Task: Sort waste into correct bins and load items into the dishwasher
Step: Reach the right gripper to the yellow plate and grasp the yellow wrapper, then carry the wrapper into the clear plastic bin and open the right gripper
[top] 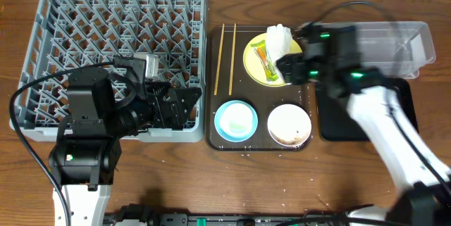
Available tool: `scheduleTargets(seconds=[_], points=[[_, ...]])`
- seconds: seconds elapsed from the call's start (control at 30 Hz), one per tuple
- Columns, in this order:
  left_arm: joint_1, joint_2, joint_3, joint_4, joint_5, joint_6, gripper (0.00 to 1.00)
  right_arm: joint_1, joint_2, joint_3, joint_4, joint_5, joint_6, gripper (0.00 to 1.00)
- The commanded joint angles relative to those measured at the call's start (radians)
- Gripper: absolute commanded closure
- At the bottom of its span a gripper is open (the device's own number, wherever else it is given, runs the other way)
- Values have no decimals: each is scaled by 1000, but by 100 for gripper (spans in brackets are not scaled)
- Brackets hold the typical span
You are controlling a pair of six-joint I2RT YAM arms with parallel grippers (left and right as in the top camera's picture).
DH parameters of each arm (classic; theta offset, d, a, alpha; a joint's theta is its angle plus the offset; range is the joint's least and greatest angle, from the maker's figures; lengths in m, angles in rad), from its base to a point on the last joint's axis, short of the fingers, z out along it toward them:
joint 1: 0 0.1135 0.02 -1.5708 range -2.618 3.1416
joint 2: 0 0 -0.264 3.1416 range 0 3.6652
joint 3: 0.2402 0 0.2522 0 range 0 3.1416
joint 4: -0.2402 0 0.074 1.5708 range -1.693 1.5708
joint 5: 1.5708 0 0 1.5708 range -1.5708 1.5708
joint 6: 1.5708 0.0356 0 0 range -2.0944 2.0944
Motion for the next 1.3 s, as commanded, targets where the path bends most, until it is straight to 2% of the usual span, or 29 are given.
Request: scheduleTargets(seconds=[0.0, 0.13, 0.27, 0.43, 0.53, 0.57, 0.67, 0.7, 0.83, 0.97, 1.07, 1.13, 1.17, 1.27], points=[[-2, -51, 32, 4, 66, 2, 5, 78, 111, 18, 64, 267, -2, 43], [-2, -132, 37, 11, -15, 3, 5, 110, 222, 18, 166, 288, -5, 52], [-2, -204, 37, -2, -96, 3, 5, 119, 318, 18, 267, 283, -5, 69], [-2, -240, 37, -40, -95, 2, 5, 126, 431, 18, 350, 286, -5, 66], [-2, -238, 37, -94, -95, 2, 5, 124, 476, 18, 394, 288, -5, 67], [-2, -238, 37, -109, -95, 2, 5, 124, 482, 18, 397, 288, -5, 73], [-2, -238, 37, -127, -95, 2, 5, 124, 489, 18, 401, 296, -5, 97], [-2, -238, 37, -127, -95, 2, 5, 124, 472, 19, 397, 296, -4, 99], [-2, -238, 37, -126, -95, 3, 5, 119, 389, 19, 380, 263, 15, 99], [-2, -238, 37, -122, -96, 3, 5, 111, 228, 19, 330, 165, 16, 99], [-2, -238, 37, -123, -96, 3, 5, 97, 143, 19, 292, 163, 54, 99], [-2, -238, 36, -123, -96, 3, 5, 82, 104, 19, 261, 188, 100, 99], [-2, -238, 37, -123, -96, 3, 5, 56, 72, 19, 209, 282, 207, 99], [-2, -238, 37, -123, -96, 3, 5, -5, 55, 19, 143, 415, 378, 99]])
